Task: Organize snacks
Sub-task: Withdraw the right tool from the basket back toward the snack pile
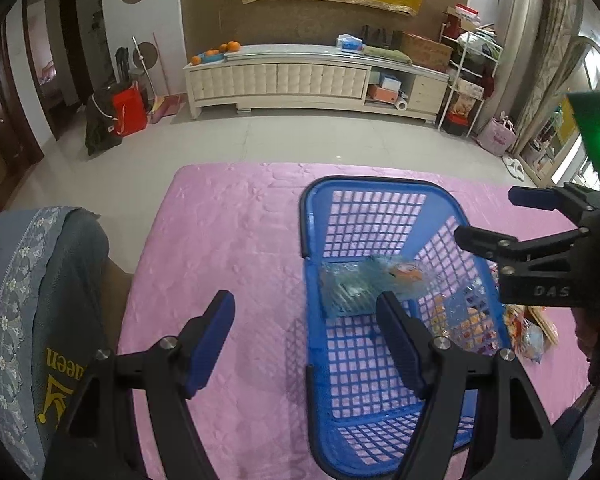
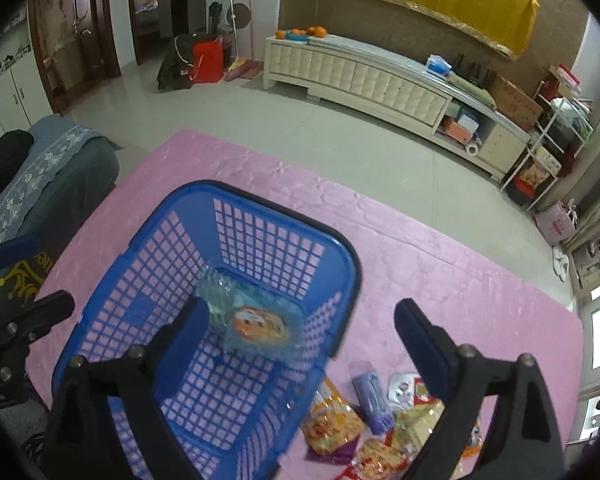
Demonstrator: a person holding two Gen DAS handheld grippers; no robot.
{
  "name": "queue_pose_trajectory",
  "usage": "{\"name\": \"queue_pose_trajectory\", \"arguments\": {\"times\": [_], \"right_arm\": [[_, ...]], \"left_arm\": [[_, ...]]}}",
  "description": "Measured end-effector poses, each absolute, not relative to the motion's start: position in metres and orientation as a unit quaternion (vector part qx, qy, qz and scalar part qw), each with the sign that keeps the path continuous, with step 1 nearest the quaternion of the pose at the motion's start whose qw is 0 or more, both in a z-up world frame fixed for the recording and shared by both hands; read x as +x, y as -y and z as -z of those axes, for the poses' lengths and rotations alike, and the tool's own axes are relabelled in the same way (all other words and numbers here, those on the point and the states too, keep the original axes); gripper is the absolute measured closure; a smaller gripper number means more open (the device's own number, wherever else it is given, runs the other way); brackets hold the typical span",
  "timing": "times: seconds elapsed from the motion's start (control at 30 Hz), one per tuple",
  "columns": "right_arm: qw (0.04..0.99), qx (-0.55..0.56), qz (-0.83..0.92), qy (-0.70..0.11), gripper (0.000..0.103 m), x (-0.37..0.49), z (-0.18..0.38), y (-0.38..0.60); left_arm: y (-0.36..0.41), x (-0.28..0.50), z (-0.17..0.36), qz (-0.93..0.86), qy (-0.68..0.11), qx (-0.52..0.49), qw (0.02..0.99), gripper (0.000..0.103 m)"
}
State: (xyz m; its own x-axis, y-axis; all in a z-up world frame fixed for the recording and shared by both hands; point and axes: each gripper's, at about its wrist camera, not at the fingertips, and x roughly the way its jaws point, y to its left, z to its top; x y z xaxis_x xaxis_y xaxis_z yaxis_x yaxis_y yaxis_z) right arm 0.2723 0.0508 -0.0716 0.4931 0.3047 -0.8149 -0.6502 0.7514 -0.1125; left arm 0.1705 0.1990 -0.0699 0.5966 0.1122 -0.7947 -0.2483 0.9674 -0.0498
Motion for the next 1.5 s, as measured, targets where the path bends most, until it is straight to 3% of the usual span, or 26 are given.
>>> {"name": "queue_pose_trajectory", "arguments": {"times": [0.67,0.73,0.83,1.5], "right_arm": [[0.856,-0.139,-0.284,-0.410,0.007,0.215,0.004,0.044],[0.858,-0.132,-0.283,-0.407,0.007,0.208,0.000,0.055],[0.862,-0.128,-0.278,-0.405,0.007,0.200,-0.004,0.072],[0.868,-0.092,-0.243,-0.423,0.007,0.183,0.020,0.180]], "left_arm": [[-0.116,0.124,0.003,-0.064,-0.409,-0.049,0.909,0.032],[-0.107,0.121,0.000,-0.053,-0.407,-0.044,0.911,0.023],[-0.088,0.115,-0.005,-0.038,-0.399,-0.039,0.915,0.023],[0.012,0.129,0.025,0.023,-0.427,-0.026,0.904,0.022]]}}
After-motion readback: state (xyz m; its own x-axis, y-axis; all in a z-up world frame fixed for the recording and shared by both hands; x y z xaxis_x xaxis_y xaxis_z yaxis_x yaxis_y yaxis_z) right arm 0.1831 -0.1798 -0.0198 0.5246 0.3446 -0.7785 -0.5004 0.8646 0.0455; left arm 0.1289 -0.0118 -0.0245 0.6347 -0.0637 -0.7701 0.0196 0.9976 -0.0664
